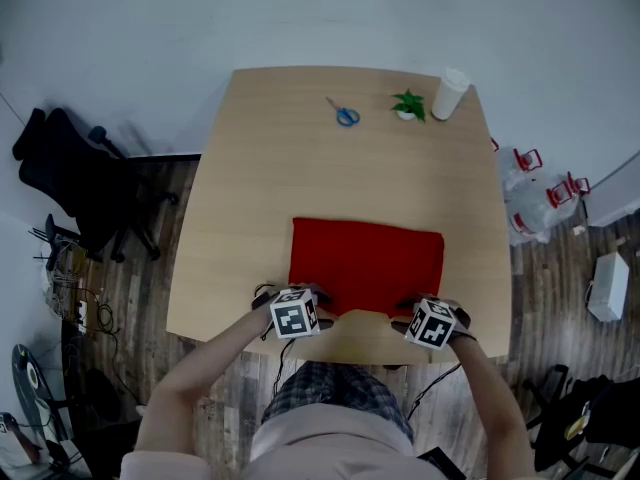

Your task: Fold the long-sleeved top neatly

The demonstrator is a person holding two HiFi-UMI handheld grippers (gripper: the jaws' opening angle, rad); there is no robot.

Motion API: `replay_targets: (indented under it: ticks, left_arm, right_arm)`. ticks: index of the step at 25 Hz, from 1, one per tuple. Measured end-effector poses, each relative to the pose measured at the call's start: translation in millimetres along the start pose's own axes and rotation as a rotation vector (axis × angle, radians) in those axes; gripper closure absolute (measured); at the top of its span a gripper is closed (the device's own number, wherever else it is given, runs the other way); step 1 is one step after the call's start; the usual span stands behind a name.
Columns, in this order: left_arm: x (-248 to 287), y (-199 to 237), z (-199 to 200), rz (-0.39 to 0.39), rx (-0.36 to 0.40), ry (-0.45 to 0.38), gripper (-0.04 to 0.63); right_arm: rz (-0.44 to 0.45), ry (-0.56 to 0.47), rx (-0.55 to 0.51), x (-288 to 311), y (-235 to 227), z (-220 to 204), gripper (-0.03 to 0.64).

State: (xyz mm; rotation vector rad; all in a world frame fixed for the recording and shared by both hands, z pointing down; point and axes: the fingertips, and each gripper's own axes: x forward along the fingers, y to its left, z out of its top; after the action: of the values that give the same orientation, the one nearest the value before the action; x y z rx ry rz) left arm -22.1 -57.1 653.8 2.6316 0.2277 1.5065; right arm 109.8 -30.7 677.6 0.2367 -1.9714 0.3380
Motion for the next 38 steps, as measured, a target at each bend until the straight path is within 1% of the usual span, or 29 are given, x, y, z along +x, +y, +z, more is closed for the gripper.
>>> replay_targets:
  ticks: [3,5,8,10,11,13,14,15,17,19,22,24,27,28,30,32,36,38]
  left_arm:
    - [-1,2,3,0.001,-0.002,-0.010,0.373]
    - [-7,3,8,0.001,-0.023,-0.047,0.373]
    - [-30,8,23,0.009,-0.108,-0.165,0.373]
    - [-56,19,38,0.040,-0.179,-0.278,0.375]
    - [-71,28,47,0.067,-0.217,-0.343,0.381]
    - [-106,52,64,0.152,-0.298,-0.484,0.409]
    - [-125,65,71,0.209,-0.338,-0.554,0.449]
    - [-146,79,77,0.272,-0.374,-0.619,0.485]
    - [-187,103,84,0.415,-0.430,-0.734,0.517]
    - [-227,120,86,0.563,-0.468,-0.824,0.555]
    - [-277,131,82,0.756,-0.500,-0.922,0.588]
    - [-300,131,77,0.867,-0.502,-0.953,0.591]
    - [-324,129,64,1.025,-0.503,-0.961,0.592]
    - [-330,126,59,1.065,-0.509,-0.969,0.592]
    - [-340,121,51,1.125,-0.518,-0.990,0.594]
    - [-344,117,46,1.149,-0.522,-0.998,0.594]
    - [-344,116,46,1.152,-0.514,-0.981,0.594]
    - [-343,116,47,1.148,-0.515,-0.986,0.594]
  right_arm:
    - [0.008,-0.022,0.028,-2,-2,2,0.425]
    - [0.010,-0.063,0.064,-8,-4,7,0.424]
    - [-0.020,-0.181,0.126,-36,-12,27,0.423]
    - [-0.069,-0.296,0.184,-64,-25,45,0.425]
    - [-0.107,-0.363,0.220,-80,-35,53,0.428]
    - [-0.215,-0.516,0.303,-117,-60,66,0.452]
    - [-0.281,-0.598,0.348,-138,-73,70,0.478]
    - [-0.348,-0.681,0.394,-159,-86,74,0.505]
    - [-0.476,-0.831,0.476,-201,-107,75,0.559]
    - [-0.599,-0.946,0.539,-238,-120,69,0.590]
    - [-0.769,-1.059,0.606,-283,-131,54,0.609]
    - [-0.884,-1.100,0.630,-308,-133,41,0.607]
    - [-1.041,-1.126,0.654,-335,-131,22,0.607]
    - [-1.076,-1.138,0.666,-341,-128,17,0.607]
    - [-1.118,-1.167,0.691,-350,-123,9,0.607]
    - [-1.134,-1.186,0.708,-355,-120,5,0.608]
    - [-1.153,-1.188,0.722,-358,-120,0,0.609]
    - [-1.156,-1.199,0.731,-360,-119,-1,0.609]
